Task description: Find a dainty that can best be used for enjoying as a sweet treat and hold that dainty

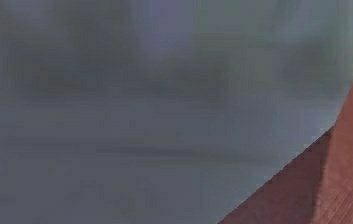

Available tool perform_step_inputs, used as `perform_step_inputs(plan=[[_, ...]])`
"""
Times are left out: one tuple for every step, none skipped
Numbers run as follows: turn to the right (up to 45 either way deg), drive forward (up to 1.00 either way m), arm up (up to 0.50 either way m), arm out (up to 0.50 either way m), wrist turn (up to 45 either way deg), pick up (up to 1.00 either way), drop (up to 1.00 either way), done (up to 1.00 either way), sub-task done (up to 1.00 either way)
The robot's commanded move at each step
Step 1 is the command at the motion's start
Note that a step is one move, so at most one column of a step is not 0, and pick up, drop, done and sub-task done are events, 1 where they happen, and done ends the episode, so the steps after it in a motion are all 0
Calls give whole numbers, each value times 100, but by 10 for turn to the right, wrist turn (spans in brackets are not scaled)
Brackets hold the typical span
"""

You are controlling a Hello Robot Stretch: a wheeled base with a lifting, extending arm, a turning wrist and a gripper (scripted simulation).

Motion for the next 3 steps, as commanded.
perform_step_inputs(plan=[[450,0,0,0,0,0,0,0,0],[60,0,0,0,0,0,0,0,0],[0,100,0,0,0,0,0,0,0]])
